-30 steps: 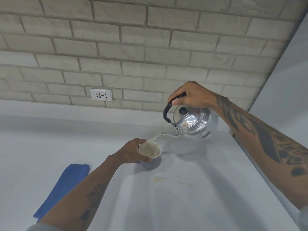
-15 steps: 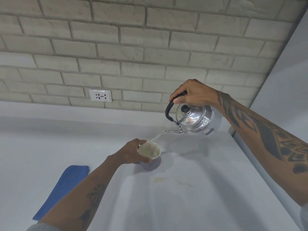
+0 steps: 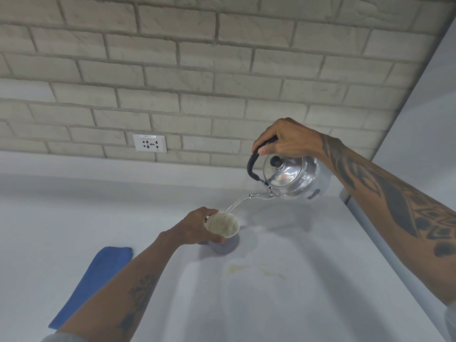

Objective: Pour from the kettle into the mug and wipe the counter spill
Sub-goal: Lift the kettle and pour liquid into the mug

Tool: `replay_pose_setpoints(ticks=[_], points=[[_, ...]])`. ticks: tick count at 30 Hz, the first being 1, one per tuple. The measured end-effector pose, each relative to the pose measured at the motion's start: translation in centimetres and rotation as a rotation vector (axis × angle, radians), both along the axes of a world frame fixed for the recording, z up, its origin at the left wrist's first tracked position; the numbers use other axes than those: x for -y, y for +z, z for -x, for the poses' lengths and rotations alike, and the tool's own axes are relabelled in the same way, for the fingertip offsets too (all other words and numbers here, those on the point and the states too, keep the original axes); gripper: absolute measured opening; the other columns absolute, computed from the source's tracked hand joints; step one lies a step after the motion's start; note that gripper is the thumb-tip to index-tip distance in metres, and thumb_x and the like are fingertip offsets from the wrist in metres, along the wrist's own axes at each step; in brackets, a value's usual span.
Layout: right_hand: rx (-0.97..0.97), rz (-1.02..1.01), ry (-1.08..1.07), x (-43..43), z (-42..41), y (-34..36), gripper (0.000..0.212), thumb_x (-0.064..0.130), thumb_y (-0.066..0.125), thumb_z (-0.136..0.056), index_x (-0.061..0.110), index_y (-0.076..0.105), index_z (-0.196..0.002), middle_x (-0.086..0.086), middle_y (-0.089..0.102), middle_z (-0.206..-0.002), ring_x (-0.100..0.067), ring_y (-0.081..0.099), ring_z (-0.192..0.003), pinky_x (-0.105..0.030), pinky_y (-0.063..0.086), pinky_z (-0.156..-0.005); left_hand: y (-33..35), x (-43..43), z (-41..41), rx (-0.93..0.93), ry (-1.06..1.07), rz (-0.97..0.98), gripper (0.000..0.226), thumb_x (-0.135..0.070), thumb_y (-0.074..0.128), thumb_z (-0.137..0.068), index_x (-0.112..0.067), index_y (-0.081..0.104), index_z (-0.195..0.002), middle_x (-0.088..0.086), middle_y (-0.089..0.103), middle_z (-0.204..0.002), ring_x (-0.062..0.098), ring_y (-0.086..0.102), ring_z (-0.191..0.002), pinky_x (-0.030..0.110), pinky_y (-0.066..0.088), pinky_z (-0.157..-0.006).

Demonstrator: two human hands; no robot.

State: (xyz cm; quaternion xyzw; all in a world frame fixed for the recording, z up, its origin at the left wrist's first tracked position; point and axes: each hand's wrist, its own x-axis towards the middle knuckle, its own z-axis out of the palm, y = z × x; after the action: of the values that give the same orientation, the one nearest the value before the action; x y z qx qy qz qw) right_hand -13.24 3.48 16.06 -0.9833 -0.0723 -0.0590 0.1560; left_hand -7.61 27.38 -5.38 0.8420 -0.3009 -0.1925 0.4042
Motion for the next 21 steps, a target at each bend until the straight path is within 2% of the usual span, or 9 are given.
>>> replay_pose_setpoints(ticks=[2,5,7,10,14,21], points=[[-0.006,0.004,0.002,-0.1,0.0,0.1,0.016,0.025,0.071,-0.085,0.031,0.078,-0.097,0.008,0.076,-0.096,-0.015,0.067,-0.094,-0.04,0.053,-0.091,0.1,0.0,0.1,0.012,-0.001,-0.005,0.052,-0.028,0.09,-0.061,-0.05,0.047,-0.081,0.002,0.056,-0.118,0.012,0.057,-0.096,0.036,0.059,-0.078],[-0.014,0.01,0.004,-0.2,0.0,0.2,0.016,0.025,0.071,-0.085,0.03,0.078,-0.098,0.009,0.075,-0.096,-0.013,0.066,-0.092,-0.038,0.054,-0.089,0.2,0.0,0.1,0.007,-0.011,0.0,0.052,-0.026,0.09,-0.063,-0.049,0.047,-0.082,0.001,0.056,-0.116,0.006,0.055,-0.089,0.033,0.058,-0.075],[-0.015,0.017,0.004,-0.3,-0.1,0.3,0.015,0.025,0.071,-0.085,0.031,0.078,-0.097,0.009,0.075,-0.093,-0.015,0.066,-0.089,-0.038,0.053,-0.085,0.0,0.0,0.0,-0.012,-0.006,0.003,0.051,-0.026,0.09,-0.062,-0.045,0.05,-0.089,-0.003,0.054,-0.113,0.004,0.055,-0.088,0.029,0.059,-0.073],[-0.017,0.024,-0.007,-0.3,-0.2,0.3,0.014,0.026,0.071,-0.084,0.032,0.078,-0.095,0.008,0.075,-0.087,-0.019,0.066,-0.084,-0.038,0.053,-0.081,-0.4,0.1,-0.2,-0.019,0.004,0.006,0.053,-0.027,0.091,-0.061,-0.043,0.051,-0.093,-0.004,0.054,-0.115,0.004,0.055,-0.091,0.031,0.059,-0.073],[-0.021,0.044,-0.008,-0.5,-0.4,0.4,0.014,0.028,0.071,-0.084,0.032,0.078,-0.096,0.004,0.076,-0.09,-0.021,0.067,-0.088,-0.042,0.054,-0.085,-1.0,0.1,-0.8,-0.026,0.029,-0.004,0.074,-0.032,0.092,-0.057,-0.033,0.054,-0.119,-0.008,0.051,-0.12,0.001,0.055,-0.097,0.021,0.057,-0.066],[-0.033,0.058,-0.015,-0.7,-0.3,0.3,0.014,0.027,0.072,-0.084,0.031,0.078,-0.096,0.002,0.076,-0.09,-0.021,0.067,-0.086,-0.041,0.054,-0.084,-1.1,-0.1,-0.8,-0.027,0.024,-0.004,0.079,-0.034,0.092,-0.057,-0.03,0.053,-0.125,-0.008,0.051,-0.119,0.002,0.055,-0.097,0.014,0.051,-0.059]])
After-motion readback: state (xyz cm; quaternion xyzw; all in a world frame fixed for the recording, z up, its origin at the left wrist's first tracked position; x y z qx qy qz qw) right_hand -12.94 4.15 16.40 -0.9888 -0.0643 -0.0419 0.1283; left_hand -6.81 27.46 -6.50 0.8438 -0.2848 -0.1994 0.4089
